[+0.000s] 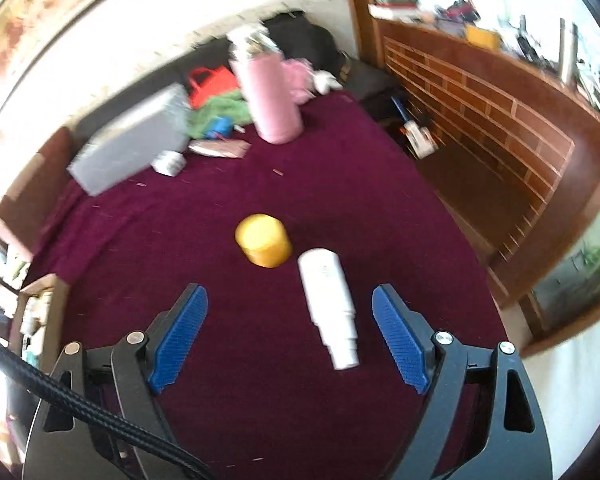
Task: Organize objects
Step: 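Grasp the white spray bottle with the right gripper, then grasp the yellow round jar with the left gripper while the right holds the spray bottle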
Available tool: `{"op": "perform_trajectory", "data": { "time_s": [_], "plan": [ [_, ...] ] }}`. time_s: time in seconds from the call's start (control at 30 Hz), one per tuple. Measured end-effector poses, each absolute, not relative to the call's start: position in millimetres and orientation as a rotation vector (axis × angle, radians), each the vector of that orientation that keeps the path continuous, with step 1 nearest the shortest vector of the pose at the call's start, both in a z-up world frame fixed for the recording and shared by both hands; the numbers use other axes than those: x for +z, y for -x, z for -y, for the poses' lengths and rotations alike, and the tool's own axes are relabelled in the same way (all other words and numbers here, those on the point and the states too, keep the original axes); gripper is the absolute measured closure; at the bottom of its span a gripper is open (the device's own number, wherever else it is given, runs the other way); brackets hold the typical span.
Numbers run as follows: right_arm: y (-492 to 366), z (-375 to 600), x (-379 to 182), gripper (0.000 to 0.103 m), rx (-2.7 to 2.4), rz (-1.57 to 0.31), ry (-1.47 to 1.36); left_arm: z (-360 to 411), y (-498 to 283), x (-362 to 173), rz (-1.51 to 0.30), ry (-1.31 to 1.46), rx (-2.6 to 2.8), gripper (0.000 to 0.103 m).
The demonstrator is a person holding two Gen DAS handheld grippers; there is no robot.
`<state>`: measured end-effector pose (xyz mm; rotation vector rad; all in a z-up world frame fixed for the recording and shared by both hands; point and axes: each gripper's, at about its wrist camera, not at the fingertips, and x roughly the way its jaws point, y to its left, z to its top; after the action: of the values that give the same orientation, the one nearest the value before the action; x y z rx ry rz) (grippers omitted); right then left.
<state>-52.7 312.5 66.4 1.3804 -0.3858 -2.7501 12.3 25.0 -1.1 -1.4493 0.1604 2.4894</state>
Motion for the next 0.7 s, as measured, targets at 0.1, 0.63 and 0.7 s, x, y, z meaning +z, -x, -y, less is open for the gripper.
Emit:
{"op": "perform_trajectory", "data": {
  "time_s": [0.1,0.63,0.7],
  "plan": [
    [63,-312,46,0.020,-2.742,0.383,-1.408,-14,-8,14,0.066,1.463,2.394,0.002],
    [61,-329,8,0.076,-2.777,0.526,-1.375,-157,92,51,-0.413,1.162,2.524,0.002],
    [62,-331,8,0.075,-2.761,0.556,-1.378,-170,105,45,-0.412,1.163,2.507,0.002]
  ]
}}
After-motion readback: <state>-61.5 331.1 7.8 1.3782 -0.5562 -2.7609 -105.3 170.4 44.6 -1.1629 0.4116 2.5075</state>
